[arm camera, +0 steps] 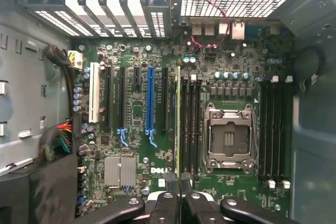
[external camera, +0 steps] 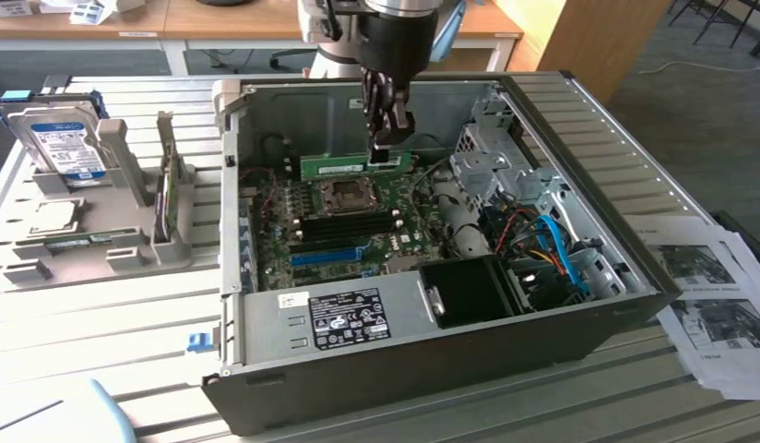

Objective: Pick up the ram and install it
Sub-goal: 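Insert the ram into the slot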

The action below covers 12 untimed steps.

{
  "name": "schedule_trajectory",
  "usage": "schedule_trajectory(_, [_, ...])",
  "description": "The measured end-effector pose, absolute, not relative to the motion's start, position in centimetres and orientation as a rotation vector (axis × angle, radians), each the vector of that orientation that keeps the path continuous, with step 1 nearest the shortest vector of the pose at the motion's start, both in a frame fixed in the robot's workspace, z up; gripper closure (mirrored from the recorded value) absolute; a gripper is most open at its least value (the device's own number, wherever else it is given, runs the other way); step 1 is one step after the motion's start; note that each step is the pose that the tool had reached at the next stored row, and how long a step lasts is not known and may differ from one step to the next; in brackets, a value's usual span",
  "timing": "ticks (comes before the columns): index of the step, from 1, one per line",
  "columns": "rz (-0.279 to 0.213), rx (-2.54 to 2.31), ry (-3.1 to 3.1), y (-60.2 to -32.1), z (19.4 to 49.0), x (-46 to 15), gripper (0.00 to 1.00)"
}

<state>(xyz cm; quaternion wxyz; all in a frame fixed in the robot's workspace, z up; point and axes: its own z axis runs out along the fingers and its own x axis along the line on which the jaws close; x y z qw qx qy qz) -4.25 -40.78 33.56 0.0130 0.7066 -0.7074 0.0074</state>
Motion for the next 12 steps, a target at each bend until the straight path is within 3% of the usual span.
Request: schedule_trajectory(12, [0.023,2.202,-2.205,-40.8,31.4,-4.2,0.89])
